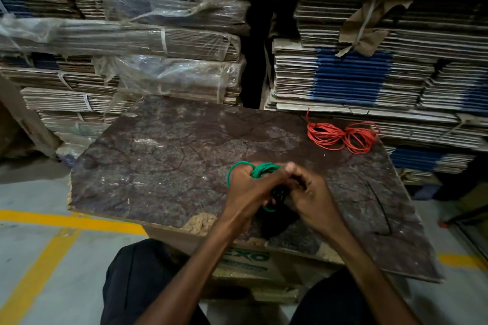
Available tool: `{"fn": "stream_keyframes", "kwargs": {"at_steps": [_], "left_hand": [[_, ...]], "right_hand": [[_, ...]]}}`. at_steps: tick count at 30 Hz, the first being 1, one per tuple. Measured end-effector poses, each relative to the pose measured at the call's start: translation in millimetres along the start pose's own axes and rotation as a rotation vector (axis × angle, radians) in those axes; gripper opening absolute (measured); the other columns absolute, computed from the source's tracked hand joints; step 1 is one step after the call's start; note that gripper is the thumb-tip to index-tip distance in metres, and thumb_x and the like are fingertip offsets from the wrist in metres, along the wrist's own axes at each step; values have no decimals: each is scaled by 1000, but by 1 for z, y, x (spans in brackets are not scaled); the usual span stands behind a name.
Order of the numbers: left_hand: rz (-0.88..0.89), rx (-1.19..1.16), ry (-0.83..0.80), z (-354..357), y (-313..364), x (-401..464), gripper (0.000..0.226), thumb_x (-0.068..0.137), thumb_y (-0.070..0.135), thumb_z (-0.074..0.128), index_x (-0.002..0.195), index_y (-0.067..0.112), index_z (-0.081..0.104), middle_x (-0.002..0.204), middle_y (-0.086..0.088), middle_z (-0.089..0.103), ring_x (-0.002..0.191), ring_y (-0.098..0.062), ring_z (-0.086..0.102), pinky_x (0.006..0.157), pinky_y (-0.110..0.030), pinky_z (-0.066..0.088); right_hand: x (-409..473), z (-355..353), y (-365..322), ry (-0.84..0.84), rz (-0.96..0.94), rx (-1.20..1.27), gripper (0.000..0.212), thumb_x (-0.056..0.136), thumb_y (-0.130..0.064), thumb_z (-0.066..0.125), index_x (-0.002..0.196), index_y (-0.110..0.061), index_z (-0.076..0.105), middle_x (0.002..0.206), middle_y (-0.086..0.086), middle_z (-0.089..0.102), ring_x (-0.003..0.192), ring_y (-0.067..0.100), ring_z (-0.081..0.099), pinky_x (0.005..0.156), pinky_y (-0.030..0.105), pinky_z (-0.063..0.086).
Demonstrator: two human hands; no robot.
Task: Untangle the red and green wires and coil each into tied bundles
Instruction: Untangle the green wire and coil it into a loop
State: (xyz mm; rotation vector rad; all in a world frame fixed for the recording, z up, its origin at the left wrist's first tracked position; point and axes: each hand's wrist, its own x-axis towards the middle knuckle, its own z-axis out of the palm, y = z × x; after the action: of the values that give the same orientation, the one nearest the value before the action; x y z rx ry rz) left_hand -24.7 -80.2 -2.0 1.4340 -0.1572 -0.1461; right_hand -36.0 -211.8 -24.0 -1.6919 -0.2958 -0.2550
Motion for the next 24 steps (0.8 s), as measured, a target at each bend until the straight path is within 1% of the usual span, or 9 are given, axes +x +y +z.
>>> {"fn": "stream_keyframes", "kwargs": {"at_steps": [3,5,8,10,11,14,19,22,24], "left_hand": [[14,31,-48,0,-7,6,52,53,42,83,79,-1,69,67,-9,62,59,-17,52,51,-26,42],[1,54,-65,-1,-10,8,46,59,34,85,82,-2,68,68,-9,65,58,-16,54,50,-25,44],[-25,84,-131,-3,-9,8,20,73,20,82,77,6,68,57,2,60,45,-6,48,42,-20,39],[-32,101,-248,-3,-6,7,9,81,10,75,76,13,68,54,9,60,45,-1,48,43,-16,39],[-41,108,-308,-2,-5,7,12,82,7,72,76,16,68,55,12,62,47,2,50,45,-13,39],[-64,145,-415,1,-1,5,25,82,4,72,66,19,60,54,14,58,50,3,48,50,-12,39],[-71,104,-521,2,5,3,28,80,0,73,65,20,62,61,12,60,57,-2,52,56,-17,44],[-50,90,-568,-1,9,2,20,77,4,74,70,18,60,64,10,58,58,-4,50,56,-17,43],[-51,67,-583,-2,9,1,12,75,4,73,77,7,62,67,7,59,59,-5,51,56,-17,44]], "right_hand": [[0,-10,5,-77,35,-16,44,91,16,49,107,-23,62,100,-24,71,96,-6,64,85,12,47],[0,-21,5,-148,105,10,44,89,16,53,109,-22,61,100,-25,71,96,-8,63,84,11,47],[4,-42,0,-279,215,182,38,85,-2,61,122,-8,61,118,0,71,109,12,64,94,25,50],[11,-51,-5,-266,272,342,39,86,-5,57,125,-1,60,124,15,66,114,25,62,97,34,50],[17,-53,-7,-246,270,377,38,87,-6,56,124,0,60,124,17,66,114,27,62,97,36,50],[36,-48,-8,-277,196,265,32,90,-11,54,119,-6,65,121,15,68,115,27,63,97,37,50],[52,-32,-8,-449,114,105,28,92,-4,49,113,-7,67,117,10,70,110,21,65,95,34,51],[54,-28,-8,-484,59,38,30,90,2,50,109,-9,69,115,12,70,110,25,65,96,39,48],[53,-28,-7,-483,79,55,28,90,0,51,105,-12,71,112,13,71,107,26,65,95,44,48]]}}
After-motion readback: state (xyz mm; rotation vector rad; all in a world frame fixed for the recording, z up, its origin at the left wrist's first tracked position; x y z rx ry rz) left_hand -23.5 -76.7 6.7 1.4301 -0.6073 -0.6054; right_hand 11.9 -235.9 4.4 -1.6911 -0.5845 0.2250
